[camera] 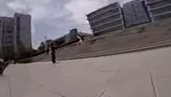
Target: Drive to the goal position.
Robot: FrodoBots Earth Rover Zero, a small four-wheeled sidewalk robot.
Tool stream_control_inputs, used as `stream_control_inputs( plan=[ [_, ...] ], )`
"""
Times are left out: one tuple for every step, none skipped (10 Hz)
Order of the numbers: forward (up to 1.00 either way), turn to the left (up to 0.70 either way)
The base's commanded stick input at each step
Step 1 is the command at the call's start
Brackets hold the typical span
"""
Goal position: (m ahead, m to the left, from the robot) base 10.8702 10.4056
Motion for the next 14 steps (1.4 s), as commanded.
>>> stream_control_inputs(
  plan=[
    [0.85,-0.02],
    [0.85,-0.02],
    [0.85,-0.02],
    [0.85,-0.02],
    [0.85,-0.02],
    [0.85,-0.02],
    [0.85,-0.02],
    [0.85,-0.02],
    [0.85,-0.02],
    [0.85,-0.02],
    [0.85,-0.02],
    [0.85,-0.02],
    [0.85,-0.02],
    [0.85,-0.02]
  ],
)
